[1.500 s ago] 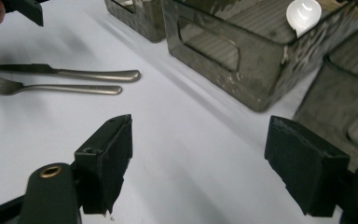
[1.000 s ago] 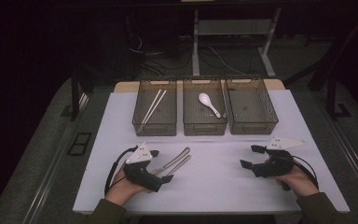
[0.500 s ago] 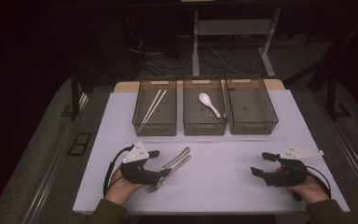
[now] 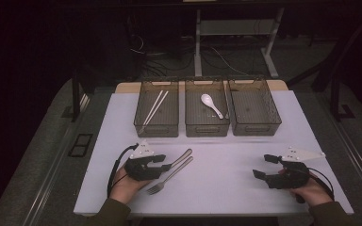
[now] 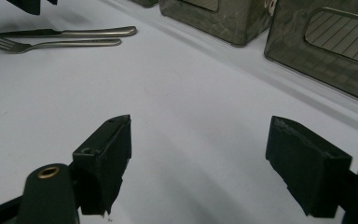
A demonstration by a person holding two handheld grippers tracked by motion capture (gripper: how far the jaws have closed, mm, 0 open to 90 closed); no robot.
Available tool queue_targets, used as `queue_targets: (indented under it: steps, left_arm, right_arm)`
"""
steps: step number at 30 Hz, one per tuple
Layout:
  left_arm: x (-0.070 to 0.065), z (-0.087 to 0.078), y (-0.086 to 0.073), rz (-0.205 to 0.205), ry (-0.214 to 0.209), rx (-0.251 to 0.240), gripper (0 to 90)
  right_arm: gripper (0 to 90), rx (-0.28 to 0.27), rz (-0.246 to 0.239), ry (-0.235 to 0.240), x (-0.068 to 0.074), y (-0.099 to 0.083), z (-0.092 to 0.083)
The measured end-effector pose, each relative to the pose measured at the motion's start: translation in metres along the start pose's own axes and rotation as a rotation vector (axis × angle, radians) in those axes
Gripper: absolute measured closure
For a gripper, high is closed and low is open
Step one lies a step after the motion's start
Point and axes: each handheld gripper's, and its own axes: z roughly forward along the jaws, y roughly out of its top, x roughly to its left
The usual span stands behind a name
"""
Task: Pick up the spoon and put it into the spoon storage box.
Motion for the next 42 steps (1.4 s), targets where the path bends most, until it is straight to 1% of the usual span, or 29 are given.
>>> queue_targets:
  steps: [3,5,7,8,9,11,16,18,19,20,23,25,28,29,32,34,35,39,42]
  left_arm:
    - [0.001,0.005,0.0,-0.005,0.007,0.014,58.1]
    - [0.002,0.008,0.0,0.003,0.003,0.029,59.2]
    - [0.002,0.012,0.0,0.001,0.006,0.039,60.1]
    - [0.002,0.013,0.0,0.007,0.004,0.048,60.5]
    - [0.002,0.015,0.0,0.003,0.005,0.048,61.1]
    - [0.002,0.017,0.0,0.012,0.0,0.063,62.4]
    - [0.003,0.021,-0.002,0.017,0.004,0.091,64.8]
    - [0.004,0.023,-0.003,0.013,0.005,0.099,65.9]
    - [0.004,0.024,-0.003,0.02,0.009,0.108,66.4]
    - [0.004,0.025,-0.003,0.014,0.012,0.112,66.7]
    - [0.006,0.028,-0.005,0.025,0.013,0.132,68.6]
    - [0.007,0.03,-0.006,0.023,0.01,0.142,70.0]
    - [0.008,0.03,-0.007,0.021,0.008,0.133,71.1]
    - [0.007,0.03,-0.008,0.025,0.011,0.131,71.3]
    - [0.004,0.03,-0.007,0.051,0.022,0.143,72.9]
    - [0.003,0.03,-0.007,0.055,0.02,0.146,76.9]
    - [0.003,0.03,-0.007,0.055,0.02,0.145,78.4]
    - [0.004,0.03,-0.007,0.05,0.02,0.145,78.8]
    - [0.004,0.03,-0.007,0.055,0.02,0.147,79.1]
  right_arm:
    - [22.4,0.004,-0.002,-0.001,0.0,0.0,0.0]
    - [22.4,0.005,-0.003,-0.001,0.0,0.0,0.001]
    - [22.4,0.005,-0.001,-0.002,0.001,0.0,0.0]
    - [22.4,0.005,-0.002,-0.001,0.001,0.0,0.0]
    - [22.4,0.005,-0.001,-0.001,0.001,0.0,0.0]
    - [22.4,0.005,-0.002,0.0,0.001,0.0,0.001]
    - [22.5,0.006,-0.002,0.001,0.0,0.0,0.001]
    - [22.4,0.007,-0.004,0.002,0.001,0.0,0.001]
    - [22.4,0.008,-0.004,0.001,0.001,0.0,0.001]
    - [22.4,0.008,-0.004,0.002,0.001,0.0,0.001]
    - [22.4,0.008,-0.004,0.002,0.001,0.0,0.001]
    - [22.4,0.007,-0.004,0.002,0.001,0.0,0.001]
    - [22.4,0.007,-0.003,0.001,0.001,0.0,0.0]
    - [22.4,0.007,-0.004,0.002,0.001,0.0,0.0]
    - [22.4,0.007,-0.003,0.002,0.001,0.0,0.0]
    - [22.4,0.007,-0.001,0.001,0.001,0.0,0.001]
    - [22.5,0.006,-0.001,0.001,0.001,0.0,0.001]
    - [22.5,0.006,-0.005,0.001,0.001,0.0,0.001]
    - [22.5,0.005,-0.001,0.002,0.001,0.0,0.0]
